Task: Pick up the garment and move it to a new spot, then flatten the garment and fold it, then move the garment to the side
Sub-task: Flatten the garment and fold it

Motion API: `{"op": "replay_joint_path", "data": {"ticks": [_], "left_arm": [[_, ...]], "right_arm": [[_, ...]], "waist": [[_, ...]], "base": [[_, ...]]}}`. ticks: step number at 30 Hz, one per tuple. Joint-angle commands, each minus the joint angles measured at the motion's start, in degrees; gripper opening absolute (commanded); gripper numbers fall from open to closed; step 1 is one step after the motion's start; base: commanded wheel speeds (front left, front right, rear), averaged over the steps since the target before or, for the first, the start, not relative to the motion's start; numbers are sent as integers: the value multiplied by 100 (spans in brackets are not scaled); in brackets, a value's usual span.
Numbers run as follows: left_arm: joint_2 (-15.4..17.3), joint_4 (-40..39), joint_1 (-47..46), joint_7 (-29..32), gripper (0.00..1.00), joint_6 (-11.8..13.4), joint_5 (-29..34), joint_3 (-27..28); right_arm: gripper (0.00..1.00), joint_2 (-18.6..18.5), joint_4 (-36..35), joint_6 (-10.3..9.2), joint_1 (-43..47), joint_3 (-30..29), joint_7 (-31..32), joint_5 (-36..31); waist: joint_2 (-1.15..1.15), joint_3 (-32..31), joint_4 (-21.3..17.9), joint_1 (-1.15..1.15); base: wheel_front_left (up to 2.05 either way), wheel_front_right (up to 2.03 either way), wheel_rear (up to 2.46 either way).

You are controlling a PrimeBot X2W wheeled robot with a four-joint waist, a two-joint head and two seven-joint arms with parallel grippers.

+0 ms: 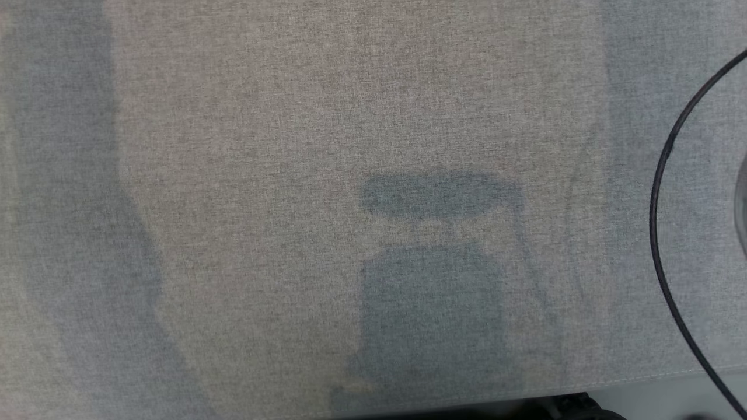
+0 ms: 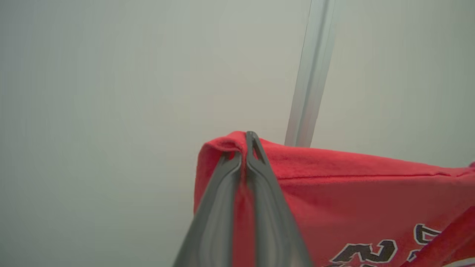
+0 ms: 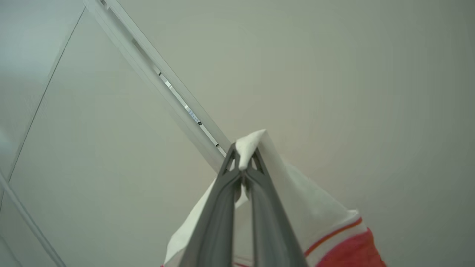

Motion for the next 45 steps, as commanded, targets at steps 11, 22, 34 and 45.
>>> {"op": "replay_joint_path", "data": {"ticks": [11, 22, 34, 45], "left_arm": [[80, -274, 3043, -606, 0, -69, -1075, -1405], [-62, -2248, 6976, -611, 0, 37, -508, -345], [-754, -3471, 10030, -612, 0, 472, 144, 197], [-620, -5269, 10073, 363, 0, 393, -430, 170]], "right_arm": [[0, -1011, -1735, 1, 4382, 1176, 160, 1158], [0, -1662, -3453, 0, 8211, 1403, -233, 1971], [0, -2087, -3730, -3, 10431, 1226, -242, 2251], [0, -2524, -4587, -1, 9951, 931, 281, 2295]], "waist": [[0, -450, 18, -2], [0, -1900, -41, -2], [0, -2363, -234, -2], [0, -1904, -207, -2]], "base": [[0, 0, 0], [0, 0, 0], [0, 0, 0], [0, 0, 0]]}}
